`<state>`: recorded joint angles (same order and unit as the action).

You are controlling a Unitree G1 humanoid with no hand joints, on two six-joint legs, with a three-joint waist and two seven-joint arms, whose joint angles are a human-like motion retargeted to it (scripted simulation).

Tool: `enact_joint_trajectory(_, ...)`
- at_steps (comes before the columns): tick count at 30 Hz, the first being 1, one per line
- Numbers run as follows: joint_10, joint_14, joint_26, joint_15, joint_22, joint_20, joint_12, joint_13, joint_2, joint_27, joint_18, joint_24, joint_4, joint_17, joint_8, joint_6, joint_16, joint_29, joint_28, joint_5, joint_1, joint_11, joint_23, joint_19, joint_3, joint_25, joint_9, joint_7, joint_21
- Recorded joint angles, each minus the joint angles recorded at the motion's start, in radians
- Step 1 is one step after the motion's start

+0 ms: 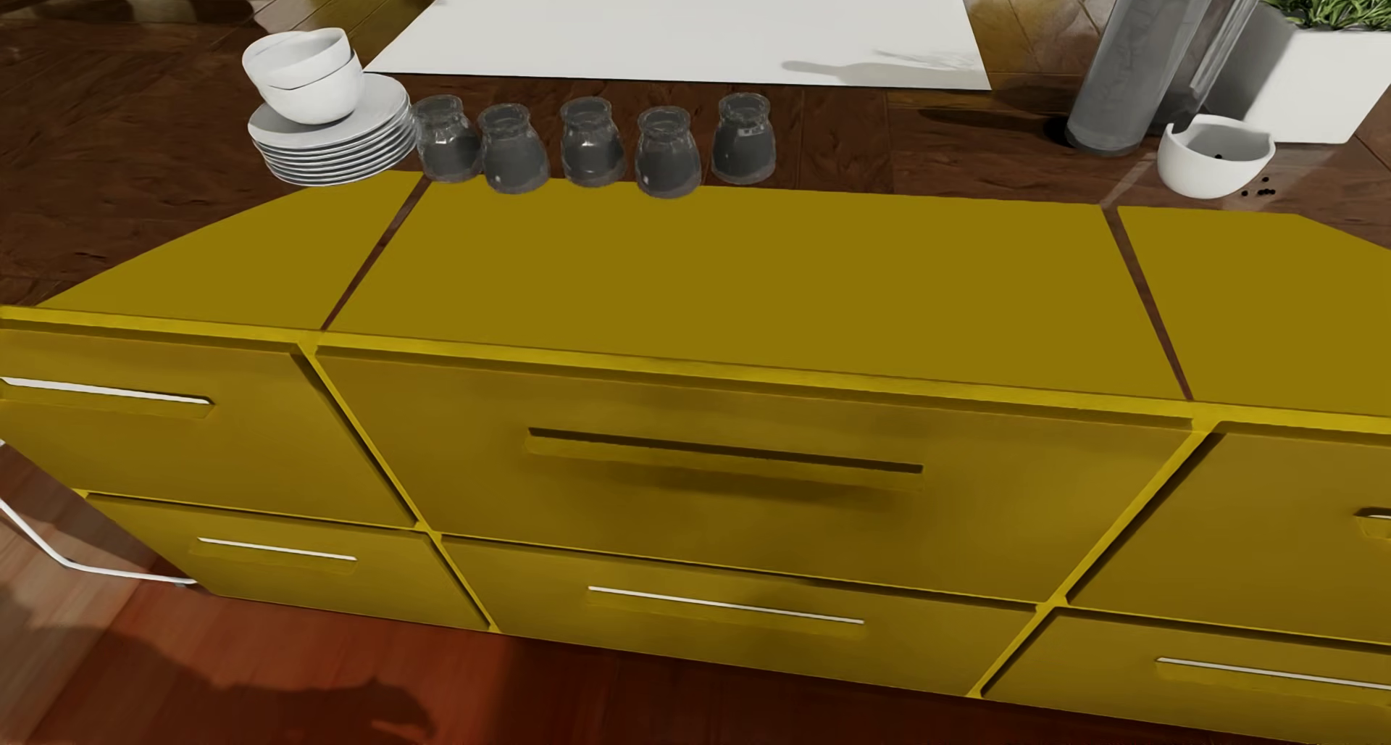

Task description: Walk to the corner

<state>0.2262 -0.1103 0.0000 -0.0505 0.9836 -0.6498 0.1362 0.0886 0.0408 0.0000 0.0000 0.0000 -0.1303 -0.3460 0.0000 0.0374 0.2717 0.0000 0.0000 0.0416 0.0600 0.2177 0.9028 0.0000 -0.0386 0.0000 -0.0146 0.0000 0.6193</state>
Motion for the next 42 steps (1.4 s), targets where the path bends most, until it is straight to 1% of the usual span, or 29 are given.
enact_joint_trajectory(6,0.005,-0.001,0.000,0.002,0.004,0.010,-0.001,0.002,-0.003,0.000,0.000,0.000,0.001,0.004,0.000,-0.001,-0.002,0.000,0.000,0.000,-0.005,0.000,-0.003,0.000,-0.002,0.000,-0.001,0.000,-0.001)
enact_joint_trajectory(8,-0.005,0.002,0.000,-0.002,0.005,-0.005,0.000,0.006,0.009,0.000,0.000,0.000,0.001,0.005,0.000,-0.001,0.000,0.000,0.000,0.001,0.014,0.002,-0.005,0.000,0.007,0.000,0.007,0.000,0.003)
enact_joint_trajectory(11,-0.002,0.001,0.000,-0.002,0.014,0.002,-0.002,0.004,-0.003,0.000,0.000,0.000,-0.001,0.010,0.000,-0.005,0.000,0.000,0.000,0.000,0.004,0.006,-0.004,0.000,0.006,0.000,-0.003,0.000,-0.004)
enact_joint_trajectory(13,0.002,-0.001,0.000,-0.005,0.019,0.012,-0.001,0.008,0.005,0.000,0.000,0.000,0.003,0.010,0.000,-0.001,-0.004,0.000,0.000,0.005,0.009,0.004,-0.006,0.000,0.009,0.000,-0.002,0.000,-0.010)
enact_joint_trajectory(18,0.006,0.000,0.000,-0.007,0.022,0.034,-0.006,0.009,-0.002,0.000,0.000,0.000,-0.005,0.013,0.000,-0.009,-0.001,0.000,0.000,-0.004,-0.001,0.002,-0.003,0.000,0.012,0.000,-0.012,0.000,-0.013)
enact_joint_trajectory(19,0.005,0.000,0.000,-0.007,0.021,0.013,-0.012,0.009,-0.001,0.000,0.000,0.000,-0.005,0.011,0.000,-0.010,0.001,0.000,0.000,-0.004,0.001,0.001,-0.003,0.000,0.015,0.000,-0.011,0.000,0.000)
enact_joint_trajectory(23,0.006,0.003,0.000,-0.007,0.029,0.018,-0.016,0.000,-0.001,0.000,0.000,0.000,-0.007,0.016,0.000,-0.021,0.009,0.000,0.000,-0.007,0.000,0.003,0.008,0.000,0.022,0.000,-0.013,0.000,0.015)
enact_joint_trajectory(25,0.008,0.003,0.000,-0.005,0.031,-0.007,-0.022,-0.008,-0.002,0.000,0.000,0.000,-0.005,0.016,0.000,-0.023,0.015,0.000,0.000,-0.004,-0.003,0.003,0.013,0.000,0.024,0.000,-0.017,0.000,0.039)
enact_joint_trajectory(26,0.008,0.004,0.000,-0.005,0.036,-0.015,-0.029,-0.007,-0.003,0.000,0.000,0.000,-0.005,0.018,0.000,-0.024,0.016,0.000,0.000,-0.002,-0.005,0.001,0.013,0.000,0.029,0.000,-0.017,0.000,0.022)
enact_joint_trajectory(28,0.000,0.008,0.000,-0.008,0.040,-0.027,-0.034,-0.009,0.009,0.000,0.000,0.000,-0.007,0.015,0.000,-0.022,0.016,0.000,0.000,-0.001,0.008,0.000,0.014,0.000,0.042,0.000,-0.013,0.000,0.025)
enact_joint_trajectory(31,-0.011,0.020,0.000,-0.007,0.045,-0.030,-0.039,-0.014,0.009,0.000,0.000,0.000,-0.011,0.017,0.000,-0.026,0.019,0.000,0.000,-0.004,0.012,-0.001,0.016,0.000,0.057,0.000,-0.014,0.000,0.031)
enact_joint_trajectory(32,-0.011,0.022,0.000,-0.006,0.046,-0.012,-0.039,-0.015,0.008,0.000,0.000,0.000,-0.012,0.018,0.000,-0.027,0.019,0.000,0.000,-0.001,0.011,-0.002,0.014,0.000,0.060,0.000,-0.013,0.000,0.029)
enact_joint_trajectory(34,-0.022,0.031,0.000,-0.009,0.046,-0.028,-0.042,-0.015,0.010,0.000,0.000,0.000,-0.008,0.021,0.000,-0.031,0.022,0.000,0.000,0.002,0.017,-0.003,0.015,0.000,0.074,0.000,-0.011,0.000,0.037)
enact_joint_trajectory(36,-0.019,0.031,0.000,-0.003,0.046,-0.034,-0.050,-0.024,0.004,0.000,0.000,0.000,-0.009,0.019,0.000,-0.031,0.023,0.000,0.000,0.002,0.008,-0.002,0.016,0.000,0.068,0.000,-0.005,0.000,0.053)
enact_joint_trajectory(37,-0.024,0.033,0.000,-0.003,0.054,-0.030,-0.049,-0.019,0.010,0.000,0.000,0.000,-0.007,0.024,0.000,-0.032,0.024,0.000,0.000,0.006,0.014,-0.005,0.016,0.000,0.073,0.000,-0.003,0.000,0.041)
enact_joint_trajectory(40,-0.019,0.032,0.000,0.002,0.054,-0.028,-0.051,-0.022,0.002,0.000,0.000,0.000,-0.009,0.019,0.000,-0.042,0.029,0.000,0.000,-0.001,0.006,-0.001,0.010,0.000,0.081,0.000,0.000,0.000,0.062)
enact_joint_trajectory(42,-0.010,0.031,0.000,0.002,0.043,-0.032,-0.056,-0.021,-0.007,0.000,0.000,0.000,-0.008,0.010,0.000,-0.037,0.028,0.000,0.000,0.005,-0.012,-0.007,0.004,0.000,0.082,0.000,-0.005,0.000,0.068)
